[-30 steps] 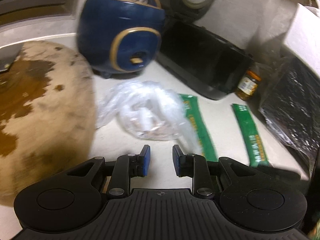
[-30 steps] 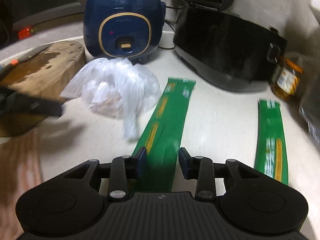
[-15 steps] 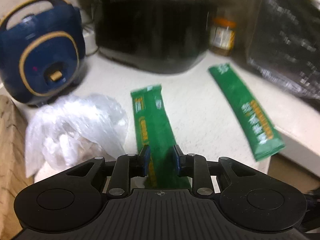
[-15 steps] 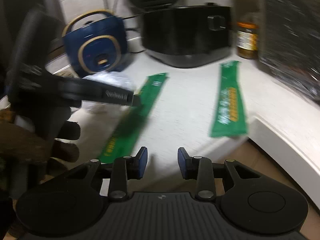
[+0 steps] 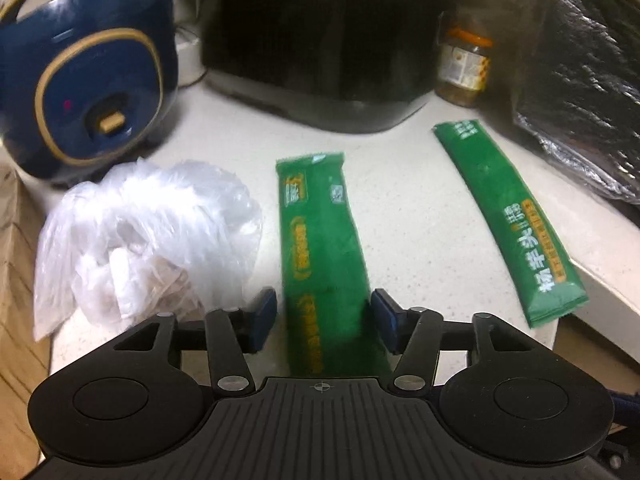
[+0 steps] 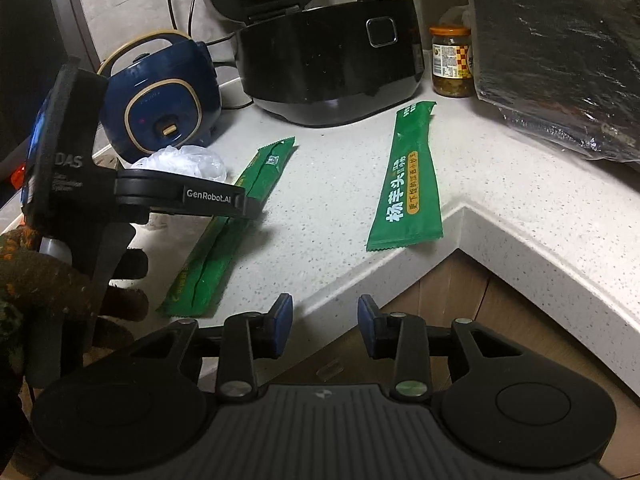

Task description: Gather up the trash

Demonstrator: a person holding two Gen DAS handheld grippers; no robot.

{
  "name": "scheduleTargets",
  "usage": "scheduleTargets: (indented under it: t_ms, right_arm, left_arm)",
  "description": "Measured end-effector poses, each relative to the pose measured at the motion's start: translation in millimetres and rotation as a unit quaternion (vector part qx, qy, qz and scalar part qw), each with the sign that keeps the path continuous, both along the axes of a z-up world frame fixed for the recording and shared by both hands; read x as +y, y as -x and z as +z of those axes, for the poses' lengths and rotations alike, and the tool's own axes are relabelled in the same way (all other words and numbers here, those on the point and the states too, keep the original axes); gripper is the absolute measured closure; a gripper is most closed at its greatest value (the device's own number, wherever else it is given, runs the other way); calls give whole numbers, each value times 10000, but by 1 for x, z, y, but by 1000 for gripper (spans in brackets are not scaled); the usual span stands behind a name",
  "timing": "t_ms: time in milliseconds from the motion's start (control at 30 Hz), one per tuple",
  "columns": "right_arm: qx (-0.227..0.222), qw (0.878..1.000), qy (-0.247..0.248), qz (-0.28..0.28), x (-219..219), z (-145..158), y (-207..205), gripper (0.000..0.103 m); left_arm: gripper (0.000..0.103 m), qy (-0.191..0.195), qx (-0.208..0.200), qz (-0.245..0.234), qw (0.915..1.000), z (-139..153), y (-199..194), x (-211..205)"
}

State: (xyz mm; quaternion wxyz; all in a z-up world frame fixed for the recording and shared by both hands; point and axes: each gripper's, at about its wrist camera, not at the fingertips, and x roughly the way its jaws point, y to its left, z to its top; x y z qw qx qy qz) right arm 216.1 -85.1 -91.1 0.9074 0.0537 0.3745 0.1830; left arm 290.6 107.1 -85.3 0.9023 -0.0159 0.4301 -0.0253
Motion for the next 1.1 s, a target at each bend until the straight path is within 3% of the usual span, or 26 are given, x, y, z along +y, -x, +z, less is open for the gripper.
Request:
scheduleTargets:
  t_ms: [233, 367, 400, 433, 633, 800, 1100]
  right_arm:
    - [-157, 9995, 252, 72, 4, -1, 5, 61]
    - [-257, 9989, 392, 20, 3, 0, 7, 61]
    - [-270, 9989, 387, 2, 2, 1, 7, 61]
    - [-286, 9988, 391, -19, 2, 2, 7, 61]
    - [-387, 9979, 523, -61, 7, 5, 6, 61]
    - [-472, 9967, 663, 6, 18, 7, -2, 54]
    - [-712, 9904, 967, 686, 64, 28, -45, 47]
  left_arm:
    - [43, -235, -50, -72, 9997, -4, -1, -11]
    - [53, -270, -252, -129, 9992, -6, 11, -17]
    - [60, -246, -253, -159, 9992, -5, 13, -17]
    - [67, -182, -285, -134, 9993, -3, 15, -15]
    - [68, 553, -680, 266, 9958, 19, 42, 16]
    - [69, 1287, -1180, 589, 9829, 49, 85, 55]
    - [69, 1970, -1354, 1363, 9614, 66, 138, 116]
